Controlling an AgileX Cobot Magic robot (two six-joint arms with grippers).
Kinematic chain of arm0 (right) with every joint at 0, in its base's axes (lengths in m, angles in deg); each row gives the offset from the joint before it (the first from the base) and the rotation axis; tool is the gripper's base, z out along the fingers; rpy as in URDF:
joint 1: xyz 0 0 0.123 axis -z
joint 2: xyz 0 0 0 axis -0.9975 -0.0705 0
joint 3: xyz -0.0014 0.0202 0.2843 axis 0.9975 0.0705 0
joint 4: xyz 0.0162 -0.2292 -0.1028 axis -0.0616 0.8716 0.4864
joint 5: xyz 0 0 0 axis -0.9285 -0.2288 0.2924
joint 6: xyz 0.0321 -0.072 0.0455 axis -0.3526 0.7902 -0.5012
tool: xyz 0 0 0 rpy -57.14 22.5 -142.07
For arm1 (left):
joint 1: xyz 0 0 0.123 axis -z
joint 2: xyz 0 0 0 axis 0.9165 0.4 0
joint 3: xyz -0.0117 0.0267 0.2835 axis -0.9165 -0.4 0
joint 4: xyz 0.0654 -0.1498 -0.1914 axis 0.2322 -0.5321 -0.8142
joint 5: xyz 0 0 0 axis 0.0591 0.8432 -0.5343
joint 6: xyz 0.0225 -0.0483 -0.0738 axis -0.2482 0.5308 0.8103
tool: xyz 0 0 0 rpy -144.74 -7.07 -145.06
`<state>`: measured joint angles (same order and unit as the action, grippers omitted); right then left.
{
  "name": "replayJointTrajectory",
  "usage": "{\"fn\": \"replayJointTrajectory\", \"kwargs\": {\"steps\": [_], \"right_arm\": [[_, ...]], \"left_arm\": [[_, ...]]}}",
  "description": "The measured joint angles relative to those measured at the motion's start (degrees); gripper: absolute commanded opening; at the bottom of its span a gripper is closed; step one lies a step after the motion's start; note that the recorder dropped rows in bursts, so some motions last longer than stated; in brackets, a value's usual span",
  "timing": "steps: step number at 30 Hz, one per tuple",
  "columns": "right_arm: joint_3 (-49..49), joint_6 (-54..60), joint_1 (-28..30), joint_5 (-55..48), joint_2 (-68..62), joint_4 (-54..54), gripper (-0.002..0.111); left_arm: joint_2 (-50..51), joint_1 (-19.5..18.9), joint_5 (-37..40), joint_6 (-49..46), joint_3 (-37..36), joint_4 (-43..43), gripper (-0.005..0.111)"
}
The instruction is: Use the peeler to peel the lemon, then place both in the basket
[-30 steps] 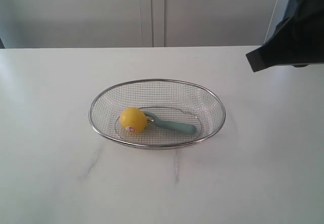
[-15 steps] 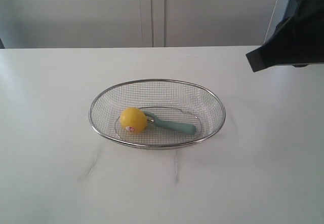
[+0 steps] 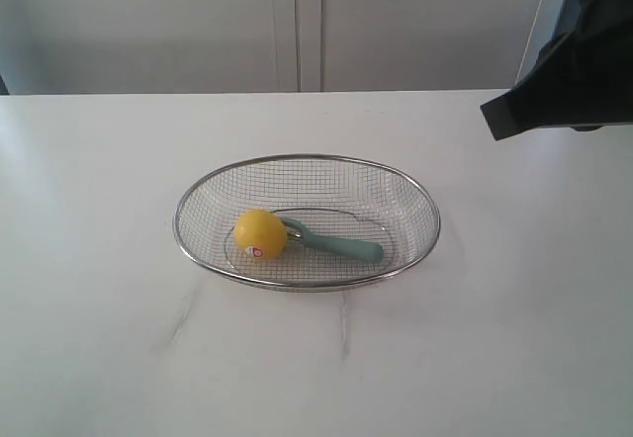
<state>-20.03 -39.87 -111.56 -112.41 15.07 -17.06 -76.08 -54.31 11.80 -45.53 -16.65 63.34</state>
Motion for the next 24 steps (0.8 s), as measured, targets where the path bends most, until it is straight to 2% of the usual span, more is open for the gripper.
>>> {"fn": "replayJointTrajectory", "kwargs": {"steps": [7, 24], "right_arm": [[0.00, 0.00, 0.00, 0.00, 0.00, 0.00, 0.000], [0.00, 0.00, 0.00, 0.00, 0.00, 0.00, 0.000]], "left_arm": [[0.00, 0.91, -0.10, 2.52, 0.00, 0.58, 0.000], [0.00, -1.46, -0.22, 4.10, 0.00, 1.08, 0.000]]}}
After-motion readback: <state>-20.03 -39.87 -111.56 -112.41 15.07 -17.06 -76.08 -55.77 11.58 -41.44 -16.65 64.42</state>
